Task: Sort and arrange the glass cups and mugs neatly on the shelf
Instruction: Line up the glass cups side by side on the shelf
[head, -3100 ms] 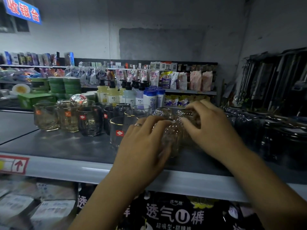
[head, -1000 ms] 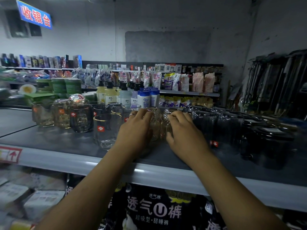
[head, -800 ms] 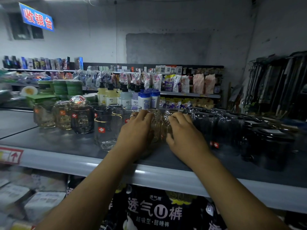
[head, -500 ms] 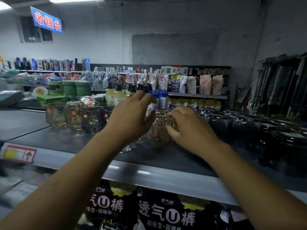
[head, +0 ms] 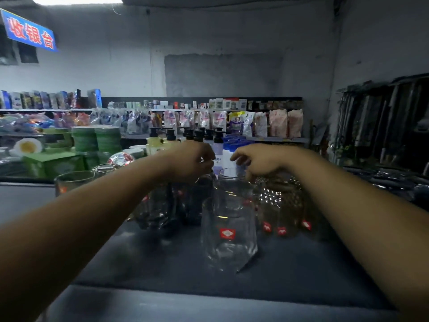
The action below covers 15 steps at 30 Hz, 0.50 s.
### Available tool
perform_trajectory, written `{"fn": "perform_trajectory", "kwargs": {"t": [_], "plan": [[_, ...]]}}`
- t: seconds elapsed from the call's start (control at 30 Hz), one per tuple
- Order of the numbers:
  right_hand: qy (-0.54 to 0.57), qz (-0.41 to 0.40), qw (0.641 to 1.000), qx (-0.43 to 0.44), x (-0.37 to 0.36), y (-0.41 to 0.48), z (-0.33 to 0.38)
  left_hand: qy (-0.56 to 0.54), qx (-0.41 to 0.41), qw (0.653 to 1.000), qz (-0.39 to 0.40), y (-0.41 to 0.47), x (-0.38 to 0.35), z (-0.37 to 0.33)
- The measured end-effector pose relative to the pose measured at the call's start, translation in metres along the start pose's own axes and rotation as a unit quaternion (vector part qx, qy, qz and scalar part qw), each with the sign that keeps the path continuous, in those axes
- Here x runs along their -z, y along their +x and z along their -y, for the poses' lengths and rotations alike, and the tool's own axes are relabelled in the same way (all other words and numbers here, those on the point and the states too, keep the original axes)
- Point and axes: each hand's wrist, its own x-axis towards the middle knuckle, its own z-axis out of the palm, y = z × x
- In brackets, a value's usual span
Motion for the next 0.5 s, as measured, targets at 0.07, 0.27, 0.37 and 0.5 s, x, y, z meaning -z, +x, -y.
{"fn": "perform_trajectory", "kwargs": {"t": [0.07,0.27,0.37,0.5], "plan": [[-0.009,0.055,0.998,-0.002,0.004,0.007,-0.001,-0.010,-0.027,0.999,0.018,0.009,-0.002,0.009],[0.038,0.062,0.997,-0.013,-0.001,0.015,-0.008,-0.114,-0.087,0.986,0.091,0.035,-0.012,0.022],[0.062,0.029,0.997,-0.018,-0.004,0.015,-0.012,-0.117,-0.088,0.984,0.101,0.044,-0.013,0.020],[0.123,-0.049,0.991,-0.024,-0.002,0.008,-0.014,-0.168,-0.075,0.979,0.090,0.048,-0.011,0.016]]}}
